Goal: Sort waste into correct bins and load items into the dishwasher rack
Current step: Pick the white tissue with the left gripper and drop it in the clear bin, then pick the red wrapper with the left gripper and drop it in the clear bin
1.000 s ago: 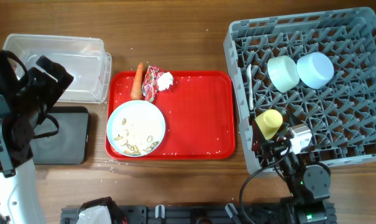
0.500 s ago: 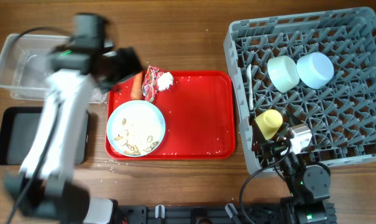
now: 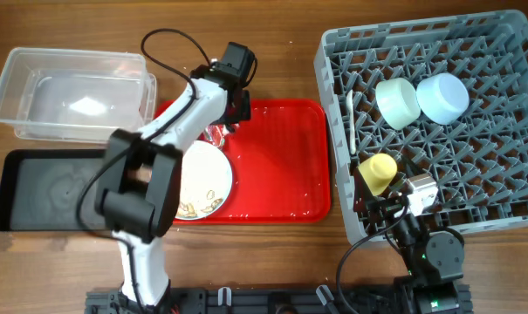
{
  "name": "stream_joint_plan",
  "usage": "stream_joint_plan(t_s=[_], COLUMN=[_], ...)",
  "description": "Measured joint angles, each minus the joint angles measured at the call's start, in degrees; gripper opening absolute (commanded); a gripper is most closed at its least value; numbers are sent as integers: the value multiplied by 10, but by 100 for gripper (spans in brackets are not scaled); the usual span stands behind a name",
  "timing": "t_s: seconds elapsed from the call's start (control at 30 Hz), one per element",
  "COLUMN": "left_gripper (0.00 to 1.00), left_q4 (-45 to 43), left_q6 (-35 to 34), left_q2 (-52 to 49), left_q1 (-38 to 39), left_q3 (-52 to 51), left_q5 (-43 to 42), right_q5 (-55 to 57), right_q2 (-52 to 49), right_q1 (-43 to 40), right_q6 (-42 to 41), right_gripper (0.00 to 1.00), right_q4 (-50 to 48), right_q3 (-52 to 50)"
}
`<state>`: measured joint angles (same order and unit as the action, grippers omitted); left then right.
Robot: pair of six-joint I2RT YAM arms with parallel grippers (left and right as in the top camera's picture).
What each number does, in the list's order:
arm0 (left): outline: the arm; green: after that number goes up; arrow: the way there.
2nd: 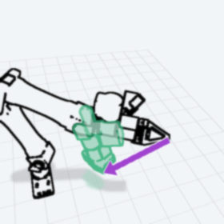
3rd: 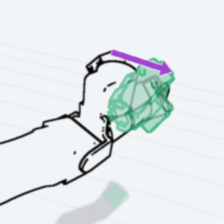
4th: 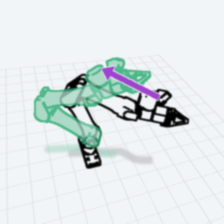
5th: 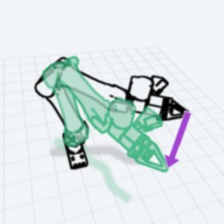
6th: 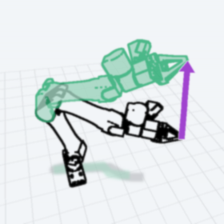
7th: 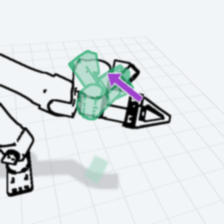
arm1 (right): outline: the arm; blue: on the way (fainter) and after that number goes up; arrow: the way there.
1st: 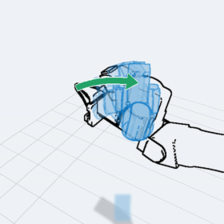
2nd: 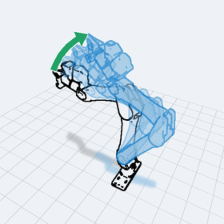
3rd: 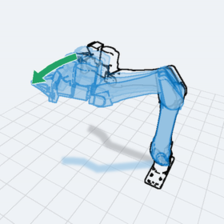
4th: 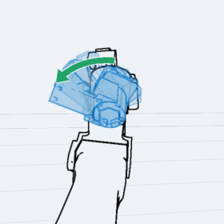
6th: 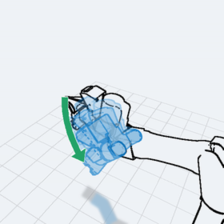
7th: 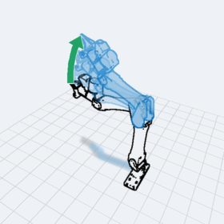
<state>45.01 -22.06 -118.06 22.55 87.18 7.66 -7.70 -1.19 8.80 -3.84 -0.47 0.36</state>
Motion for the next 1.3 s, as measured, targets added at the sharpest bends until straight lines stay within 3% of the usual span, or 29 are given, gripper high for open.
stream_joint_plan(t_s=[0.13, 0.23, 0.27, 0.3, 0.33, 0.37, 0.47, 0.53, 0.63, 0.77, 0.87, 1.0, 1.17, 1.3], left_gripper=[4, 4, 8, 21, 61, 84, 86, 82, 81, 82, 72, 71, 72, 71], left_q4=[26, 20, -2, -14, -23, -39, -67, -38, 16, 30, 30, 47, -61, -133], left_q6=[-2, -4, -5, -5, -7, -2, 11, 14, 19, 28, 29, 32, 32, 32], left_q2=[141, 202, 198, 185, 170, 143, 85, 92, 115, 109, 102, 102, 95, 83], left_q1=[-36, -124, -162, -203, -229, -257, -294, -293, -240, -137, -124, -115, -68, -54], left_q3=[13, 23, 24, 25, 25, 25, 22, 31, 39, 31, 30, 16, -106, -145], left_q5=[3, 50, 62, 73, 78, 84, 88, 49, -17, 4, 19, -9, -22, -24], right_q5=[0, 0, 0, 0, 0, 0, 0, 0, 0, 0, 0, 0, 0, 0], right_q2=[0, 0, 0, 0, 0, 0, 0, 0, 0, 0, 0, 0, 0, 0], right_q1=[0, 0, 0, 0, 0, 0, 0, 0, 0, 0, 0, 0, 0, 0], right_q6=[0, 0, 0, 0, 0, 0, 0, 0, 0, 0, 0, 0, 0, 0], right_gripper=[100, 100, 100, 100, 100, 100, 100, 100, 100, 100, 100, 100, 100, 100], right_q4=[0, 0, 0, 0, 0, 0, 0, 0, 0, 0, 0, 0, 0, 0], right_q3=[0, 0, 0, 0, 0, 0, 0, 0, 0, 0, 0, 0, 0, 0])
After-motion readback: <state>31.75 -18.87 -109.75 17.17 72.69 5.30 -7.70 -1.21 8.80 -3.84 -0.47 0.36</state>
